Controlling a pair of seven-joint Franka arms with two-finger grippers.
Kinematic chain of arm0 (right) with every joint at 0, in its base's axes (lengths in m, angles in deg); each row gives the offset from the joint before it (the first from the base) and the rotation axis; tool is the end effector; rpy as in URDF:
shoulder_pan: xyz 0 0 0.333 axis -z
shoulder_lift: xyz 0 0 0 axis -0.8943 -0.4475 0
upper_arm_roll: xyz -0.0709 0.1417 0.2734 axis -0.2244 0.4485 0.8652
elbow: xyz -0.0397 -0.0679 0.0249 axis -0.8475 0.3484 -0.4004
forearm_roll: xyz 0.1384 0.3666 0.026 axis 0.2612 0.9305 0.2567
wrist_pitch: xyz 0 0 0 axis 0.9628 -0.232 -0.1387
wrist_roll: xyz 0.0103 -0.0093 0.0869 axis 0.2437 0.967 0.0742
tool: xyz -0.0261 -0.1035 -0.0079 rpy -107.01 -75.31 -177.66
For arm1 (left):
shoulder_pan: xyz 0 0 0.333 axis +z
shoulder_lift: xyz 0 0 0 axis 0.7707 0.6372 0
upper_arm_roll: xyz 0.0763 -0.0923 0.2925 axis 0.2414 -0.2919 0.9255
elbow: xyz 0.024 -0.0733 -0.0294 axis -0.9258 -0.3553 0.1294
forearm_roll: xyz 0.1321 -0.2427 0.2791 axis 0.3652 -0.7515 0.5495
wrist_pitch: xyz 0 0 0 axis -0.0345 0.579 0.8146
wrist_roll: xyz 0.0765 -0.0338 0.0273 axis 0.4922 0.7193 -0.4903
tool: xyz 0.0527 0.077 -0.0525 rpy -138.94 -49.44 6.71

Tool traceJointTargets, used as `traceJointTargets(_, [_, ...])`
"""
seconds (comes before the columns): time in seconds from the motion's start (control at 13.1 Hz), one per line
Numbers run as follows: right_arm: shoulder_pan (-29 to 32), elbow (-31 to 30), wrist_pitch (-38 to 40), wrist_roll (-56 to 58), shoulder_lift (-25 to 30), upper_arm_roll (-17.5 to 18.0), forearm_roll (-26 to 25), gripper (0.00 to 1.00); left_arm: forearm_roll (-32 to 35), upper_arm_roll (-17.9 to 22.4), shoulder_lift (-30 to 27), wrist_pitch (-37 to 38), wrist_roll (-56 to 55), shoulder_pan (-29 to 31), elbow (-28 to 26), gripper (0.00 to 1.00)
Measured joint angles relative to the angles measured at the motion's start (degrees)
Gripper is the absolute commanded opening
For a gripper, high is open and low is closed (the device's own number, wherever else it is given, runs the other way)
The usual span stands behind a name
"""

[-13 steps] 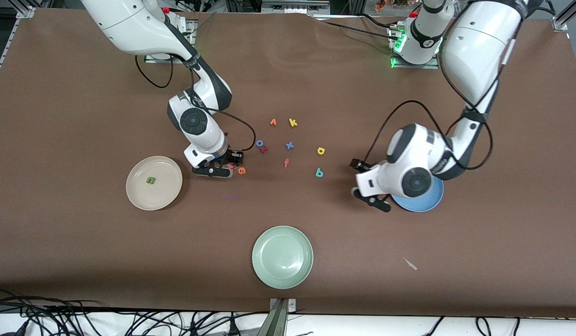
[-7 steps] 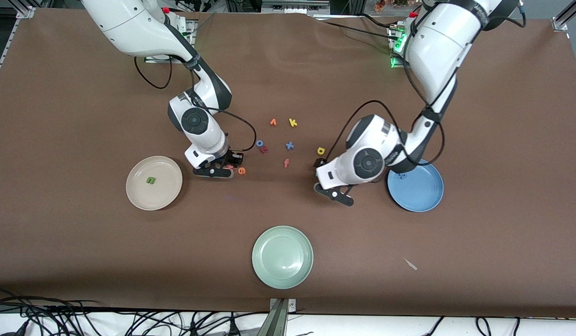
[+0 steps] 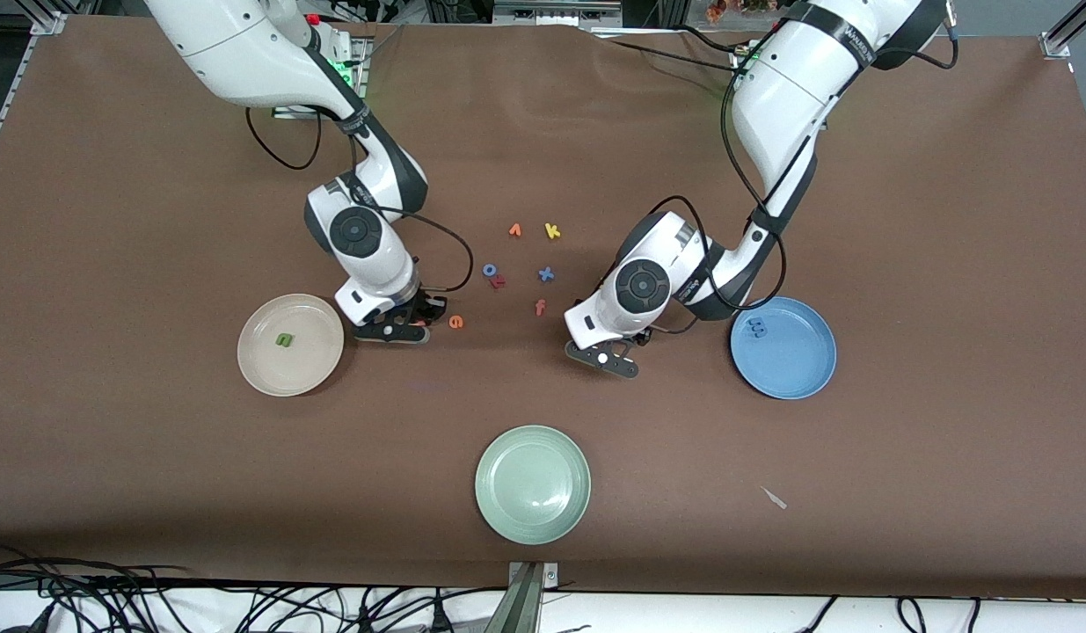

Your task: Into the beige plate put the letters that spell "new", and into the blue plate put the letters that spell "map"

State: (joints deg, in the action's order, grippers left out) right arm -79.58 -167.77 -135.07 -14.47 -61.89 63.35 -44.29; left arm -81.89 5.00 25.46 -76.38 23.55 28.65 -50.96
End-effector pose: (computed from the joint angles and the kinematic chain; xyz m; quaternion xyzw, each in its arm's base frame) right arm 0.5500 0.2742 0.1899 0.9997 -0.0184 0.0172 0.0017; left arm 0.5795 -0.3951 0.1753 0.9830 -0.1638 -0.0707 0.0428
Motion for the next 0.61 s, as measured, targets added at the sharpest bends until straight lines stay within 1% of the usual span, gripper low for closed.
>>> traceJointTargets(0.08, [1.03,0.32,1.96,2.56,1.02,-0.39,0.00,0.00,0.00,0.00,0.17,0.00,0.00,-0.25,-0.22,0.66])
traceJointTargets(0.23, [5.06,0.72,7.55,10.96,4.28,-0.72,0.00,0.00,0.12,0.08,0.14,-0.01,-0.03,-0.78,-0.45,0.32])
traceJointTargets(0.3, [7.77,0.79,10.38,16.28,6.11,-0.82,0.01,0.00,0.14,0.12,0.07,-0.01,-0.03,-0.83,-0.45,0.23])
traceJointTargets(0.38, [10.78,0.80,12.92,21.71,7.83,-0.89,0.01,0.00,0.14,0.24,0.04,-0.01,-0.03,-0.81,-0.44,0.09])
traceJointTargets(0.46, [13.39,0.79,14.54,26.05,9.06,-0.95,0.01,0.05,0.14,0.29,-0.11,0.17,-0.03,-0.79,-0.39,0.06])
traceJointTargets(0.61, [16.11,0.68,15.46,29.81,9.74,-1.29,0.27,0.32,0.14,0.29,-0.31,0.24,-0.03,-0.86,-0.41,0.06])
